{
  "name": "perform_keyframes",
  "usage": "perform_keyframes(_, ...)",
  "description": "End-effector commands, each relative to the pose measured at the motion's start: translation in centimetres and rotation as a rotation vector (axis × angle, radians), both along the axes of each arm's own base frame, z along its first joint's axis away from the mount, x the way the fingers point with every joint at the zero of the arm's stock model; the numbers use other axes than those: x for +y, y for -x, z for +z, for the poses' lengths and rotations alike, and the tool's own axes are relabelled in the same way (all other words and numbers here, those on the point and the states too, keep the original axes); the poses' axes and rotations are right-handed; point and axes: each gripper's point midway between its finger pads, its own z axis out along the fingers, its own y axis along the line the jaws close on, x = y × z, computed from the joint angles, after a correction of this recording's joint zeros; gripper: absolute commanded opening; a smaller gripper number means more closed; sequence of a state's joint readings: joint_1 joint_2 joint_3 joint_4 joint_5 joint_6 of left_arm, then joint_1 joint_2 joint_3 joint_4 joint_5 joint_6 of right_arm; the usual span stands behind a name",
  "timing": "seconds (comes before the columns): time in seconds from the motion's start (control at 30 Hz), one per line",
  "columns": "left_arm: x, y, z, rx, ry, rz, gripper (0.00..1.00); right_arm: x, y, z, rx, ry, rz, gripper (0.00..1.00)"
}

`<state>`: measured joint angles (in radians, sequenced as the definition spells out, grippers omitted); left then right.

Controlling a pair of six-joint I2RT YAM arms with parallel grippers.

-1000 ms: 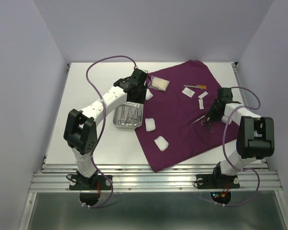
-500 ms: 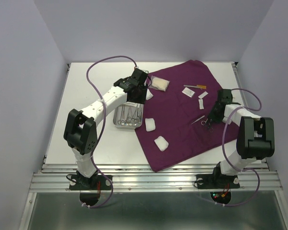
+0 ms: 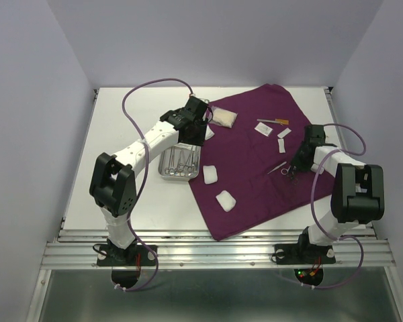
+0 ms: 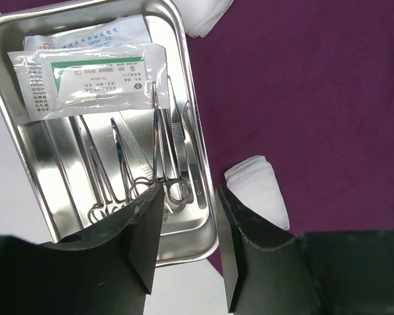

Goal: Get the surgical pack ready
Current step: Pick up the medical item from the surgical kit.

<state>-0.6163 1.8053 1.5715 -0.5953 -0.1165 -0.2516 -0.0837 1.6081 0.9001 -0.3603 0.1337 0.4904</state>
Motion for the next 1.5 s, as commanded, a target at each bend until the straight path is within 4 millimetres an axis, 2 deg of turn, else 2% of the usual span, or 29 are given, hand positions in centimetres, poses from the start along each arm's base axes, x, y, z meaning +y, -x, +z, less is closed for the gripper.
perform_keyframes(0.0,-0.5,-0.5,1.1,-0.033,0.007,-0.012,0.48,-0.1,-1.4,2.6,-0.082,0.005,-0.004,0.33)
perform_keyframes(0.6,-0.5,-0.4,0.8,-0.027,0.004,-0.018,0.48,1.7,-2.1,1.4,-0.068,-0.042,0.038,0.33)
perform_keyframes(0.8,-0.6,-0.3,0.9,-0.028,0.003,-0.020,0.48,2.1,-2.1,-0.5,-0.029,-0.049,0.043,0.32)
perform_keyframes(0.97,-0.5,-0.2,0.7,-0.024,-0.005,-0.021,0.47,1.5,-1.8,-1.6,0.019,-0.008,0.026,0.30)
perform_keyframes(1.13,-0.4,0.0,0.7,-0.020,-0.005,-0.022,0.47,0.0,-1.2,-1.9,0.082,0.115,0.016,0.24)
perform_keyframes(1.23,-0.4,-0.1,0.8,-0.021,-0.008,-0.023,0.47,0.2,-1.0,-1.6,0.075,0.121,0.021,0.15)
perform_keyframes(1.4,-0.7,-0.3,0.9,-0.024,-0.007,-0.026,0.47,0.5,-1.5,1.3,-0.001,0.110,0.023,0.06)
perform_keyframes(1.47,-0.7,-0.3,1.0,-0.025,-0.008,-0.025,0.47,0.6,-1.8,2.5,-0.028,0.106,0.024,0.06)
